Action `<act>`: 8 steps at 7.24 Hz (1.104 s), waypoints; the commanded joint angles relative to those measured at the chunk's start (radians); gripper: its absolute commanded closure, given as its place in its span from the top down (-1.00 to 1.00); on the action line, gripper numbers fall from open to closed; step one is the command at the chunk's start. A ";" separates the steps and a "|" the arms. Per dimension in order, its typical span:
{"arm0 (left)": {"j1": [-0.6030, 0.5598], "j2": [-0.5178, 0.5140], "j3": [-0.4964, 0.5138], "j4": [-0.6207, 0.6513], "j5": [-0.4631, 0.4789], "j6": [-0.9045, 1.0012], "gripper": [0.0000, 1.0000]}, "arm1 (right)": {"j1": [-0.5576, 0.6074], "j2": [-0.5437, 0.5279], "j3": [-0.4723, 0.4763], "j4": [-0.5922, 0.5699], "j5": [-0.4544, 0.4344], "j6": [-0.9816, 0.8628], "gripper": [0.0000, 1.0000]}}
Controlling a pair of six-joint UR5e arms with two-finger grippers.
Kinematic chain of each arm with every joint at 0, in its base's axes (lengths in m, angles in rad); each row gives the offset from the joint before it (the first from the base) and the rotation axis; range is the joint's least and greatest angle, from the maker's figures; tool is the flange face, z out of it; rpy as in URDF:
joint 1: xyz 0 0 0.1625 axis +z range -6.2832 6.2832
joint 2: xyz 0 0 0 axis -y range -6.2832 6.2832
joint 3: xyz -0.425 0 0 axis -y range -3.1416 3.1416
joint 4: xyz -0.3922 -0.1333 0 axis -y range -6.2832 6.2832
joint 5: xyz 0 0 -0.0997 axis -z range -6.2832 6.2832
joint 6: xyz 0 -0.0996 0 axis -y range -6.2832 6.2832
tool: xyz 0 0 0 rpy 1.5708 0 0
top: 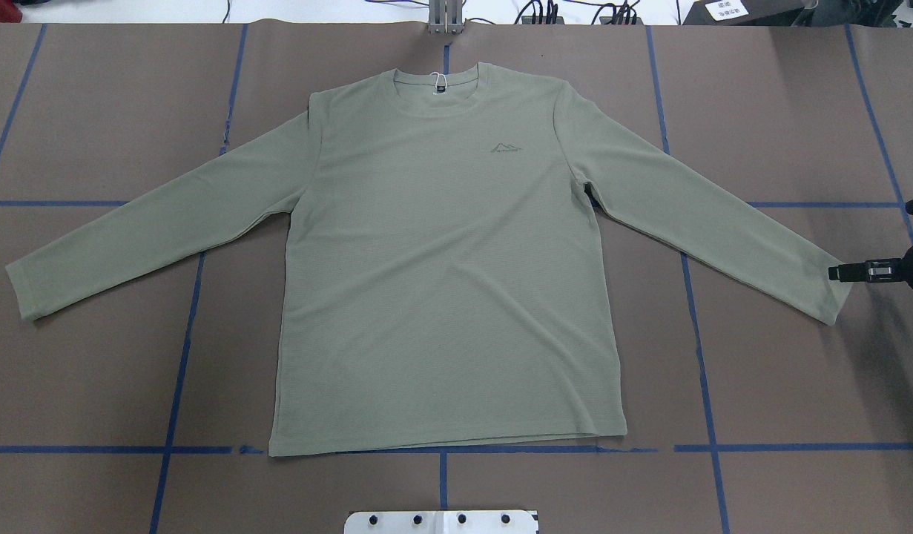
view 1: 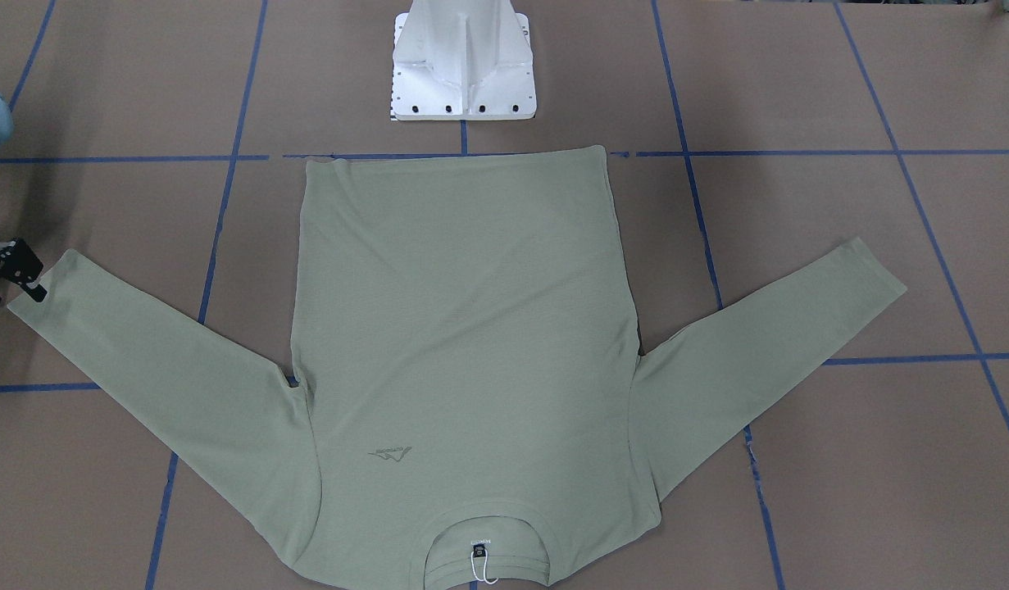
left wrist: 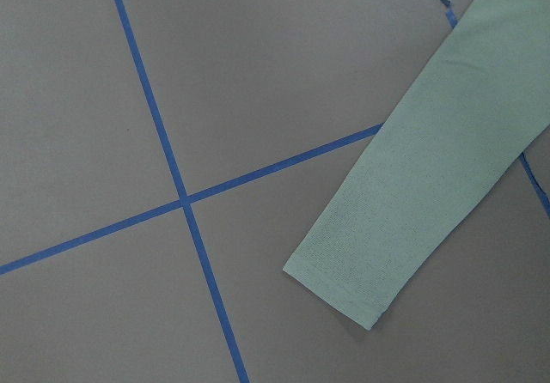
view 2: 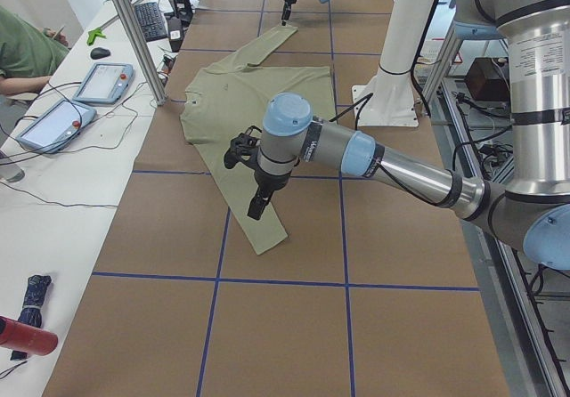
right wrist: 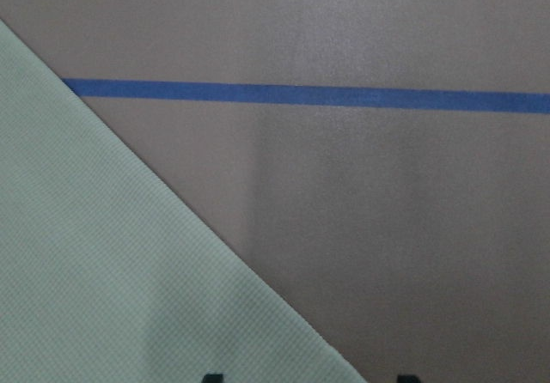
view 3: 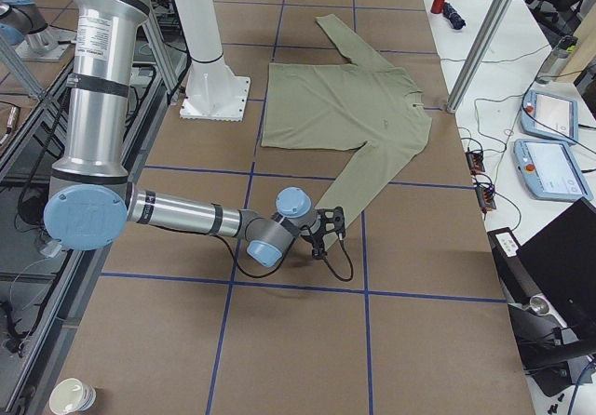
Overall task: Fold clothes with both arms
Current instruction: 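Lower the right gripper to the cuff of the sleeve nearest it and grasp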
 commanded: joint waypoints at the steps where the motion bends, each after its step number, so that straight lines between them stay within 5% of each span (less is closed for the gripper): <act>1: 0.000 0.000 0.001 0.000 0.000 0.001 1.00 | -0.005 0.000 -0.001 0.000 -0.003 0.002 0.44; 6: -0.002 0.002 0.002 0.000 0.002 0.002 1.00 | -0.010 0.001 -0.012 0.000 -0.003 0.002 0.40; 7: -0.002 0.002 0.002 0.000 0.003 0.002 1.00 | -0.010 0.001 -0.012 0.000 -0.003 0.002 0.23; 8: -0.002 0.002 0.003 0.000 0.003 0.002 1.00 | -0.010 0.004 -0.012 0.000 -0.003 0.006 -0.48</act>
